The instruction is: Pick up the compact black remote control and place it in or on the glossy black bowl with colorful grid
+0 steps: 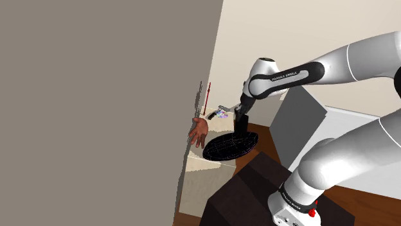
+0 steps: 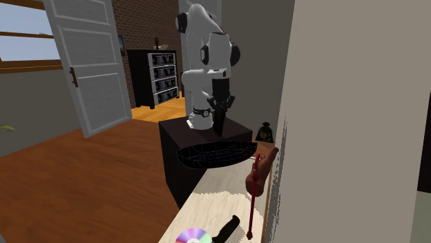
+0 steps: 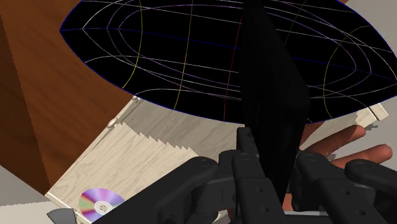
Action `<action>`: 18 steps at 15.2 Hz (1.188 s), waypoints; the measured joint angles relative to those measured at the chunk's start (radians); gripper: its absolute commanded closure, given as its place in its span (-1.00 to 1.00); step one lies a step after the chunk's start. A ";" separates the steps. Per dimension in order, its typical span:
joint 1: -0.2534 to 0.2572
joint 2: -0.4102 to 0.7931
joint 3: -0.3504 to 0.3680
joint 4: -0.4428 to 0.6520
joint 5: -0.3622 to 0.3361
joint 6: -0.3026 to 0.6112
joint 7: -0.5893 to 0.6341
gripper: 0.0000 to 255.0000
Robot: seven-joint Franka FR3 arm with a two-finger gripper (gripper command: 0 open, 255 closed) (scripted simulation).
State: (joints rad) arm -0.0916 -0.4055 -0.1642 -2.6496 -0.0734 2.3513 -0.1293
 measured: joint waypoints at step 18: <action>0.005 0.105 -0.013 -0.060 0.007 0.165 -0.010 -1.00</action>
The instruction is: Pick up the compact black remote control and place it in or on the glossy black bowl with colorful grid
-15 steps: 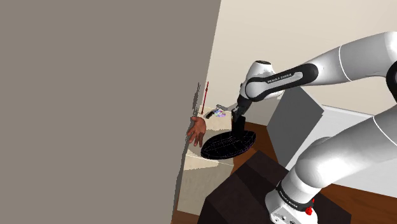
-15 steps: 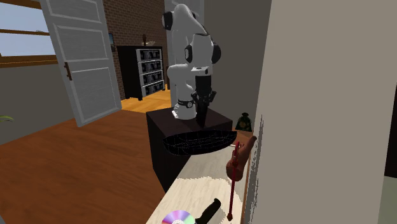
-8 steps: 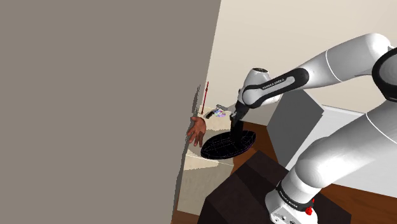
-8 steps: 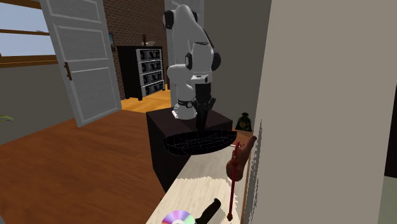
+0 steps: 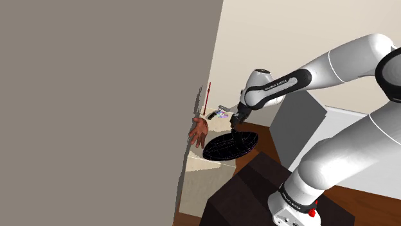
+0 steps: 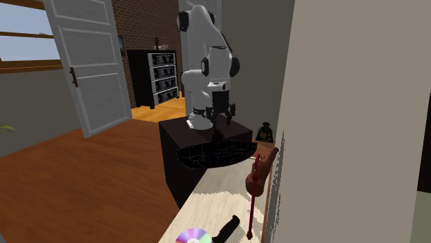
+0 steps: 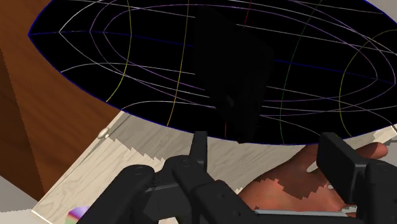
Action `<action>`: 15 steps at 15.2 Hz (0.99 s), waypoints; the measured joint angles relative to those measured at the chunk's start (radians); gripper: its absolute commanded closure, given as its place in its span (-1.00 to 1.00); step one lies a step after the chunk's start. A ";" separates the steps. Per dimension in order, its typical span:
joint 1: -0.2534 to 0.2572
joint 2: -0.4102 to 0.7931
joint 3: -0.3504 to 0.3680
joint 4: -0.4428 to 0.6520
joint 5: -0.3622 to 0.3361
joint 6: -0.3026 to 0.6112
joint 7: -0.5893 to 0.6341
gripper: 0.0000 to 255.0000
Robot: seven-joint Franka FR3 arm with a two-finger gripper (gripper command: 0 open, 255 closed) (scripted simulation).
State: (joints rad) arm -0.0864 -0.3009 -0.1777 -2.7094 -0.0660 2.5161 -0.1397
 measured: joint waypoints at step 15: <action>-0.008 -0.118 0.012 0.043 -0.011 -0.160 0.010 -1.00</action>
